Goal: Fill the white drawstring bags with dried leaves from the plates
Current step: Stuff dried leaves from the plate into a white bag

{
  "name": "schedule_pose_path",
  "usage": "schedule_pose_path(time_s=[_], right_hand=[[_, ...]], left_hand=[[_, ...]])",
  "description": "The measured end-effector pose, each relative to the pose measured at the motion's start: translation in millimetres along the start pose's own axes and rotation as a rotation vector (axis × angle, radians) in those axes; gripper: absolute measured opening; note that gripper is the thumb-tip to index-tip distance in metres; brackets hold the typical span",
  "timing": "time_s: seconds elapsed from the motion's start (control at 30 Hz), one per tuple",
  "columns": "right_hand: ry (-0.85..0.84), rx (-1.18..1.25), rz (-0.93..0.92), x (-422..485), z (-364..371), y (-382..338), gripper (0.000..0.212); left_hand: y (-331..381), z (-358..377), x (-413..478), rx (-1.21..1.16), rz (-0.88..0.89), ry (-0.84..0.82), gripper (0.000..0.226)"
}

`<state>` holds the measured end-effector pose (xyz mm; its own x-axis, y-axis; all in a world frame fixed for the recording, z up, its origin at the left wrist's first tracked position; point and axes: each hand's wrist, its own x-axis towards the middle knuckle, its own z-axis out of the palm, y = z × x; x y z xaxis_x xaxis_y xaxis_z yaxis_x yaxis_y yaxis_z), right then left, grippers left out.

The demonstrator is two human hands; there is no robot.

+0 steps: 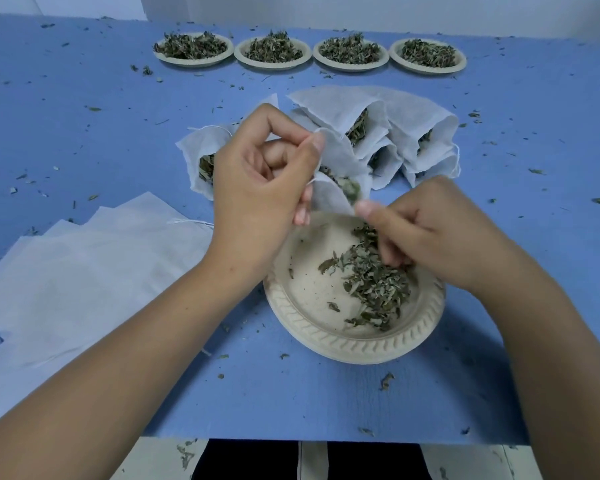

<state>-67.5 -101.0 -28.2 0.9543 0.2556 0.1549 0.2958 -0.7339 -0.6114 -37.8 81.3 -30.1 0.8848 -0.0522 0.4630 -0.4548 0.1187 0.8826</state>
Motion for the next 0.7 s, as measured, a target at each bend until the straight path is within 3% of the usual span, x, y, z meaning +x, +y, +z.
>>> schedule_pose_path(time_s=[0.1,0.2,0.27,0.4,0.57,0.7], right_hand=[[-0.161,0.212,-0.055,0,5,-8,0.047],[-0.164,0.233,-0.170,1,2,-8,0.025],[-0.158,0.119,-0.179,3,-2,-5,0.033],[-0.332,-0.086,-0.125,3,5,-5,0.058],[-0.313,0.013,-0.303,5,24,-12,0.022],[-0.257,0.083,-0.294,4,20,-11,0.007]], left_hand=[[0,1,0,0.001,0.002,0.003,0.022],[0,0,2,-0.022,0.014,0.045,0.022],[0,-2,2,-0.070,0.022,0.116,0.022],[0,-4,5,-0.117,0.007,0.175,0.023],[-1,-1,3,-0.097,-0.005,0.137,0.023],[0,-2,3,-0.099,-0.011,0.135,0.024]])
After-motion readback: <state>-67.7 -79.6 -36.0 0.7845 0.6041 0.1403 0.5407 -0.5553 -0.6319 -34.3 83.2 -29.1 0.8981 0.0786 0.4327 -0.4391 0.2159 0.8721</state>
